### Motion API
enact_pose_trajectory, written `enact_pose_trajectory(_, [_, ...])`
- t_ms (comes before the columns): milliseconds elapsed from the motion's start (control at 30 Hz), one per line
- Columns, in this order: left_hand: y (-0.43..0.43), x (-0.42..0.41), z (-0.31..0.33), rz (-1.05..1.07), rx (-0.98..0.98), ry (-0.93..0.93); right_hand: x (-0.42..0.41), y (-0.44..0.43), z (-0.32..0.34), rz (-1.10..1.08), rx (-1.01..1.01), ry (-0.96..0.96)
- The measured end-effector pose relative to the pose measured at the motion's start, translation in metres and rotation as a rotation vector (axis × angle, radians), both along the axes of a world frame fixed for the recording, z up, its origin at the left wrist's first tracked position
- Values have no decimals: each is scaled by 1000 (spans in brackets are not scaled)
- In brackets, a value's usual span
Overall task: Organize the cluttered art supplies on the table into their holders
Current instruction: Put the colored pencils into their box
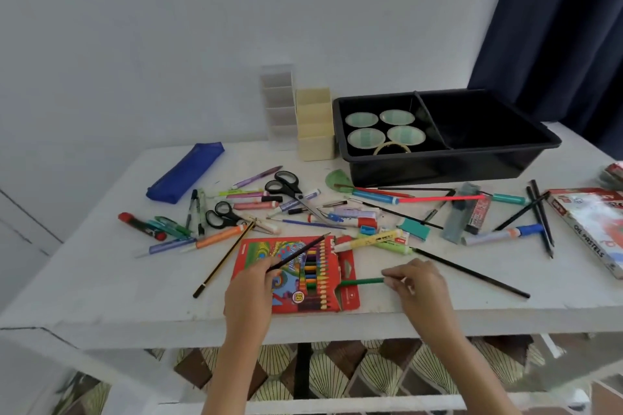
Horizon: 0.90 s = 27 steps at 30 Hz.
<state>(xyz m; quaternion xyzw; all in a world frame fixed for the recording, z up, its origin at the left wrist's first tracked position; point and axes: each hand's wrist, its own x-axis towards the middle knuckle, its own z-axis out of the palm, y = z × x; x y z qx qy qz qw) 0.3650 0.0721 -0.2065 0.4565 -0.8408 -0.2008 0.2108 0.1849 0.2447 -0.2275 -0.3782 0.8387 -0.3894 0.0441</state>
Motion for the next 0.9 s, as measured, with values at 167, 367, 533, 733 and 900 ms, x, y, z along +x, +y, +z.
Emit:
enact_pose_trajectory(167, [1, 1, 1, -74, -12, 17, 38, -29, 0, 45, -4, 284])
enact_pose_trajectory(367, [0, 6, -2, -147, -30, 33, 55, -48, -9, -58, -33, 132])
enact_pose_trajectory(533, [2, 10, 0, -187, -68, 83, 54, -37, 1, -109, -216, -49])
enact_pose_trajectory(733, [18, 7, 10, -457, -27, 195, 50, -19, 22, 22, -365, -107])
enact_pose_trajectory(900, [29, 1, 16, -555, 22, 189, 37, 9, 26, -22, -314, -16])
